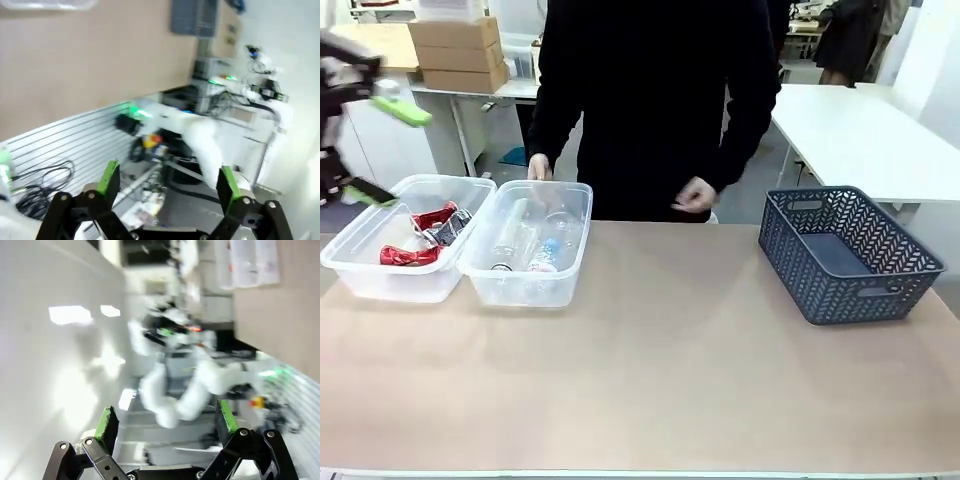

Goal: Sort the waste into each basket.
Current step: Release the Organizing box you were holding.

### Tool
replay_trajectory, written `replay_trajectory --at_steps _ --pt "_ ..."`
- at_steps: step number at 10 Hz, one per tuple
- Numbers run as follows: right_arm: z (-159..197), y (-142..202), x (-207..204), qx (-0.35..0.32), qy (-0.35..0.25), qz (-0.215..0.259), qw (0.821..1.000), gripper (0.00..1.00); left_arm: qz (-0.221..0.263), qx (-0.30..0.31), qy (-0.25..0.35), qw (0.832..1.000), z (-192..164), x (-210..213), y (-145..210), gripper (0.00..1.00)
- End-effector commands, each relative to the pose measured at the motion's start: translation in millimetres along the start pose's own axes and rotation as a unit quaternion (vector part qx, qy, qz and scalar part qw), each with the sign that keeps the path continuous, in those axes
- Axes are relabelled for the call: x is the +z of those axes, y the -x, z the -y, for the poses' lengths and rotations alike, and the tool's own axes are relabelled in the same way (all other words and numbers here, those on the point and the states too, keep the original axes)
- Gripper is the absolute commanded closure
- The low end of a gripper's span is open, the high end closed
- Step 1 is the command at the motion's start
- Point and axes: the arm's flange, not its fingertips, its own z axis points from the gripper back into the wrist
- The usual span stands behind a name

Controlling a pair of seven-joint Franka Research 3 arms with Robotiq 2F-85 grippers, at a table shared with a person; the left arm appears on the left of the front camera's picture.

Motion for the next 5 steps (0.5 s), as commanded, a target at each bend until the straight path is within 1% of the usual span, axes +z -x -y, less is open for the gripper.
replay_trajectory --at_steps 1,2,3,5 --pt "2 -8 6 -0.095 -0.098 0.084 0.987 0.00 0.042 0.087 0.248 0.964 -57 21 3 0.00" --pt "2 -9 -3 -0.076 -0.027 0.116 0.990 0.00 0.040 0.152 0.227 0.961 -73 21 -5 0.00" --pt "5 -11 24 -0.048 -0.053 0.033 0.997 0.00 0.010 0.026 0.084 0.996 -36 21 5 0.00" --pt "5 -11 24 -0.048 -0.053 0.033 0.997 0.00 0.010 0.026 0.084 0.996 -36 21 5 0.00"
